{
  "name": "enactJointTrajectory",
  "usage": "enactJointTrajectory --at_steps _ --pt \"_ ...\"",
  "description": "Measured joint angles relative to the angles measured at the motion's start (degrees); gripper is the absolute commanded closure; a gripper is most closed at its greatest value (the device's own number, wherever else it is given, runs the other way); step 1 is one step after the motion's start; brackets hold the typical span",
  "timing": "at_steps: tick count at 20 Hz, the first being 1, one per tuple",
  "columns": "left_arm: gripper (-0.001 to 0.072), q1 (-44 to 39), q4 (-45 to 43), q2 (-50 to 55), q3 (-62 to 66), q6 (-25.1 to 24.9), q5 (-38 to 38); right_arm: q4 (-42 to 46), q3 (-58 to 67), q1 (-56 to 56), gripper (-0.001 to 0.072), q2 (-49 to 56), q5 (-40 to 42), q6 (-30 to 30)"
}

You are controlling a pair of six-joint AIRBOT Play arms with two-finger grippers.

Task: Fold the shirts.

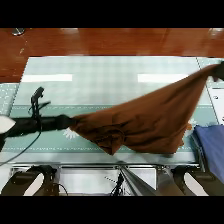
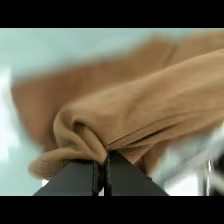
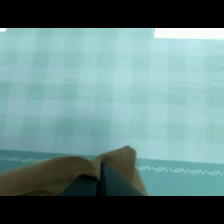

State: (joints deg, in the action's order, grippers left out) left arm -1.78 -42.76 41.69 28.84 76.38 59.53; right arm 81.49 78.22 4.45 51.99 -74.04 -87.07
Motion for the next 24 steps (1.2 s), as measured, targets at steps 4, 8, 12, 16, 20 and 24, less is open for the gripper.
enactJointTrajectory --at_steps 4,8,12,16,20,24 --pt "0.0673 -1.03 2.25 16.11 12.33 -3.1 -9.7 -2.91 4.48 0.0 0.0693 16.37 5.7 -0.33" --pt "0.0673 -1.31 2.99 31.3 29.68 -4.2 -12.79 -7.98 11.45 0.0 0.0692 29.77 7.8 -1.92" --pt "0.0326 -1.42 3.21 41.07 41.62 -4.59 -13.16 -13.49 15.47 0.35 0.021 37.13 9.81 -4.0" --pt "0.0004 0.48 1.36 43.93 46.99 -4.63 -8.81 -16.5 17.79 3.48 0.0075 39.43 8.13 -4.42" --pt "0.0004 8.57 -10.1 44.44 50.16 -1.05 10.03 -14.62 19.82 11.47 0.0081 38.1 -3.67 -0.7" --pt "0.0005 15.56 -11.3 38.71 37.18 0.72 20.02 -11.41 9.4 19.45 0.0088 29.68 -7.56 1.62"
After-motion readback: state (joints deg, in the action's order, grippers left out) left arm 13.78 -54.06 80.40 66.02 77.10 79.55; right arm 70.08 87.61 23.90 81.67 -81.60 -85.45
